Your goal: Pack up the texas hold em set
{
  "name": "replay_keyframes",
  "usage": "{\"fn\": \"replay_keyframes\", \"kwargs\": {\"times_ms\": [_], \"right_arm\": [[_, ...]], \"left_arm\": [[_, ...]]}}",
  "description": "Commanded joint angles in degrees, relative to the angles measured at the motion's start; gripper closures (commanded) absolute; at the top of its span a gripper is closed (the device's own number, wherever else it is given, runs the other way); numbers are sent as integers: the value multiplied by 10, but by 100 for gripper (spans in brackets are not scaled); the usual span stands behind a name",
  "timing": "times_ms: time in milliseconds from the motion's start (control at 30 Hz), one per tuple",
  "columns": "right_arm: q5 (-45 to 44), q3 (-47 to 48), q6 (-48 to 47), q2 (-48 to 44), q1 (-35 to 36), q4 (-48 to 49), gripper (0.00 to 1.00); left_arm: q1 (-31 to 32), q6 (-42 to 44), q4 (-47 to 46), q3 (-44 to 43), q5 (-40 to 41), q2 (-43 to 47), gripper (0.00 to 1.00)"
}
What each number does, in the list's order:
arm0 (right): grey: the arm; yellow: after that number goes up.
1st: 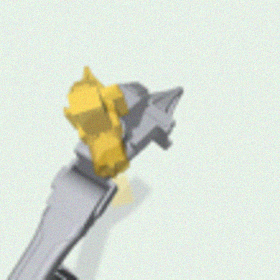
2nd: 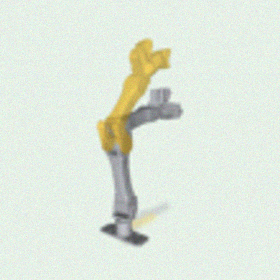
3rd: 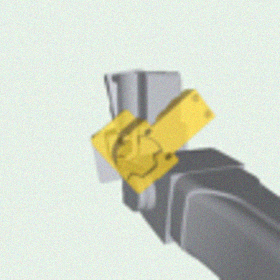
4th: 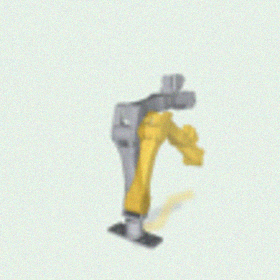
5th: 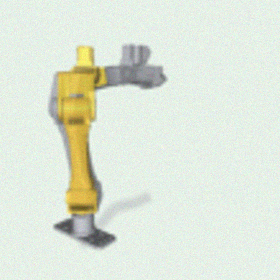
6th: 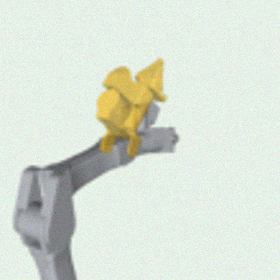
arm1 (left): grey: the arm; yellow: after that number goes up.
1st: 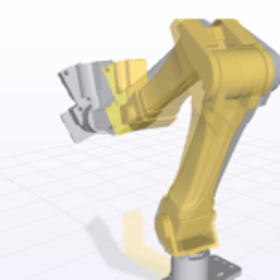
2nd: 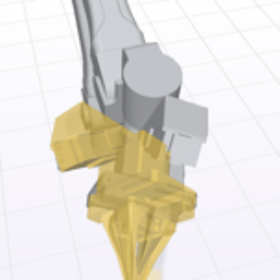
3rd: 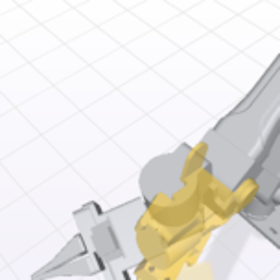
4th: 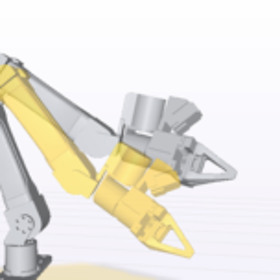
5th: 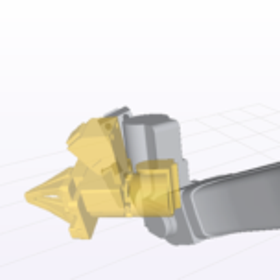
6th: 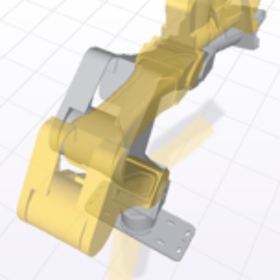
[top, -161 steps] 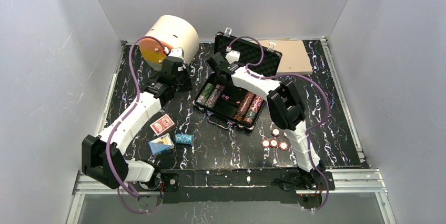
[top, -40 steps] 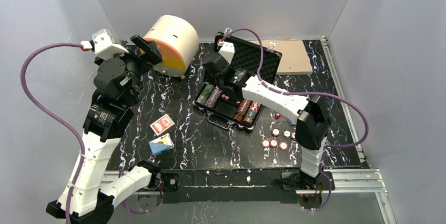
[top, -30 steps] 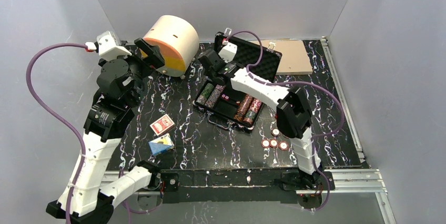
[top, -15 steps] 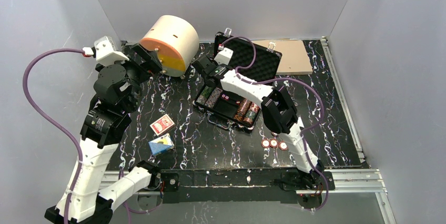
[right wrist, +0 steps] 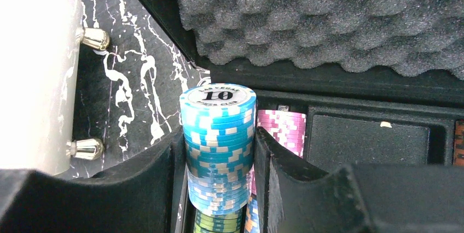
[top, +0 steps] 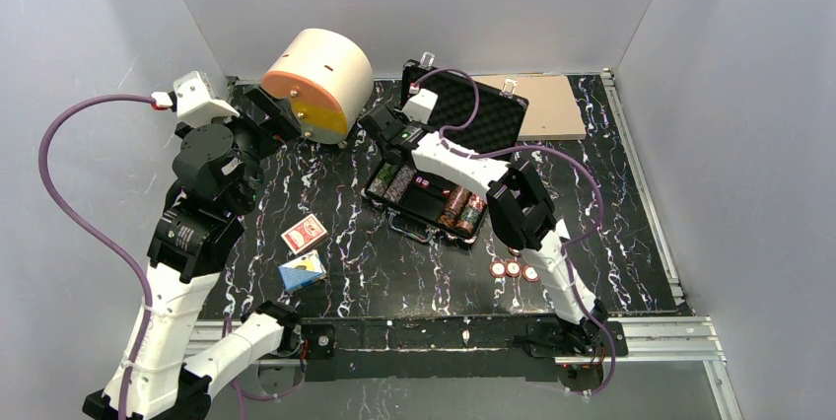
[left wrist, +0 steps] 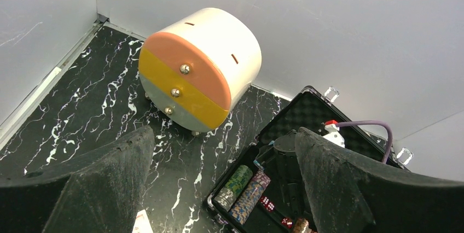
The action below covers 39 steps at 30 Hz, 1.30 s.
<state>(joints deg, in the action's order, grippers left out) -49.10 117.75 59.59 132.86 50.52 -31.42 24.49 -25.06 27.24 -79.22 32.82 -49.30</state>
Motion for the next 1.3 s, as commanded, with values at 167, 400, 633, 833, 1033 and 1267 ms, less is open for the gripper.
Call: {"fn": "replay_keyframes", "kwargs": {"times_ms": [167,400,633,833,1033,1267], "right_arm": [[-43,28,7,29,-4,32,59],[-17,19,9,30,-4,40,53],[-2,24,16,24,-3,16,28],[0,-3,27,-34,-5,6,22],[4,-95,2,-161,-5,24,19],[25,-316,-109,-402,-6,120,19]], "left_arm": [[-1,4,6,2,14,7,2],[-1,6,5,3,18,4,2],[-1,17,6,2,2,-3,2],[-1,10,9,1,-13,-17,2],[-1,3,-5,13,-38,-35,2],[-1,30,-107,120,-180,-41,2]]}}
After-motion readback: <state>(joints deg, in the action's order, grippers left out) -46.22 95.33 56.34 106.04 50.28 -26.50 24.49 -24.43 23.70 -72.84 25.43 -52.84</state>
